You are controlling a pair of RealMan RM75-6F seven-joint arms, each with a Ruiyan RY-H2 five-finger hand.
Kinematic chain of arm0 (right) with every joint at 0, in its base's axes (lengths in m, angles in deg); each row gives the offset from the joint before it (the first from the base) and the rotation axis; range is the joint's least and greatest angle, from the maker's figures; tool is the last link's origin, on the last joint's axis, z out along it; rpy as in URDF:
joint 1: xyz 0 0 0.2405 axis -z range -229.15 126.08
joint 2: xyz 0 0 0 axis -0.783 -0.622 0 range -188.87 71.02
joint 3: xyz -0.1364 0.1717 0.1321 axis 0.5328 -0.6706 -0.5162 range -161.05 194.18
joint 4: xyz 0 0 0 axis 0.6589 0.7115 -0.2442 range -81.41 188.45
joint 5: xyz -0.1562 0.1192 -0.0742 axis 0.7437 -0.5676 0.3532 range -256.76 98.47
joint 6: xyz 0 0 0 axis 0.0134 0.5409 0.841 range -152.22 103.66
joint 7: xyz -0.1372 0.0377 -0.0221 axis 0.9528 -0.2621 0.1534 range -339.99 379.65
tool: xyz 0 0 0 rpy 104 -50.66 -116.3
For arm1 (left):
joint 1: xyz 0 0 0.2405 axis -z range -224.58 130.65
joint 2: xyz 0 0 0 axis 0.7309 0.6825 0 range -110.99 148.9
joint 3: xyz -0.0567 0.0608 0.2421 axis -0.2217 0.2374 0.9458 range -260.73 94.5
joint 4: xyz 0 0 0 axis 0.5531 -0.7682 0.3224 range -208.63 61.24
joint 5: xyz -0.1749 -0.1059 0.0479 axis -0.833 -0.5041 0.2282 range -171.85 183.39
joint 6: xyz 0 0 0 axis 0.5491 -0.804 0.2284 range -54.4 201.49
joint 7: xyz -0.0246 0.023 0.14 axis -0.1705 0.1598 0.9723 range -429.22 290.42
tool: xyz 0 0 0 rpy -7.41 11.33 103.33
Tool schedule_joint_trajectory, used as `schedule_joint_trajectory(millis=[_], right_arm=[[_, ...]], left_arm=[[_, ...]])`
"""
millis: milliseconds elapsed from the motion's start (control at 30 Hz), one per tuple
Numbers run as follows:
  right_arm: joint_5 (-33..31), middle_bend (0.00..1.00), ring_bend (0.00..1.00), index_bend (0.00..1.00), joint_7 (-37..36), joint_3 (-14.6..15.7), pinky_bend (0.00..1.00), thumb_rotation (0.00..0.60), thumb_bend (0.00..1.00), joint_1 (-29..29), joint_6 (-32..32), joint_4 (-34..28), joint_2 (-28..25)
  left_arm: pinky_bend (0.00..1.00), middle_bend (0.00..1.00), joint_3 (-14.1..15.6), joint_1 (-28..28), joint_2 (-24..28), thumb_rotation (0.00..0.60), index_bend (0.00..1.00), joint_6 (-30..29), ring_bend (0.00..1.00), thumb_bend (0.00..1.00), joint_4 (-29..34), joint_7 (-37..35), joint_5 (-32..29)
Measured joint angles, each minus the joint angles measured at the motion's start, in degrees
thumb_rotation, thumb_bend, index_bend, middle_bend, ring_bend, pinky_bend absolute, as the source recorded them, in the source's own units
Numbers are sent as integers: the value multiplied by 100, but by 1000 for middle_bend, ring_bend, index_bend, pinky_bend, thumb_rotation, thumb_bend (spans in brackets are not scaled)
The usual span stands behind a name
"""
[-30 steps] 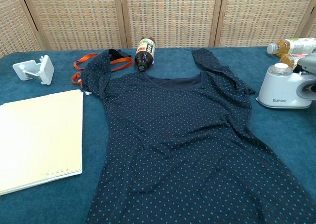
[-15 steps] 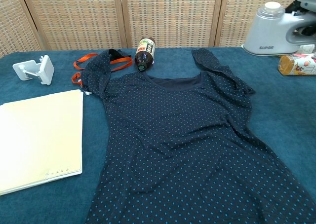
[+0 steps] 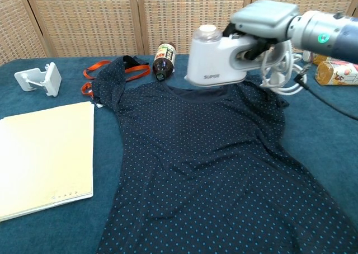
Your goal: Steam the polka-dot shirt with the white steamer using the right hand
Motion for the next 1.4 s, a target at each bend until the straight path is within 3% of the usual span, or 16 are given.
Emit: schedule_joint_trajectory(millis=[333, 700, 1000, 1400], right_arm=[[249, 682, 658, 874, -20, 56, 906, 600, 1000, -675, -311, 492, 1198], [643, 682, 658, 876, -135, 530, 906, 600, 1000, -828, -92, 1847, 2295], [805, 682, 658, 876, -612, 891, 906, 600, 1000, -631, 119, 2593, 2464], [922, 682, 658, 876, -913, 1237, 906, 600, 1000, -229, 283, 3111, 2148]], left_arm=[[0, 0, -62, 56, 12, 600, 0, 167, 0, 0, -75, -116, -246], [0, 0, -83, 94, -22, 600, 0, 243, 0, 0, -126, -114, -341], [0, 0, -71, 92, -37, 600, 0, 235, 0, 0, -126, -84, -322], [0, 0, -50, 127, -99, 600, 0, 289, 0, 0, -113, 68, -306]])
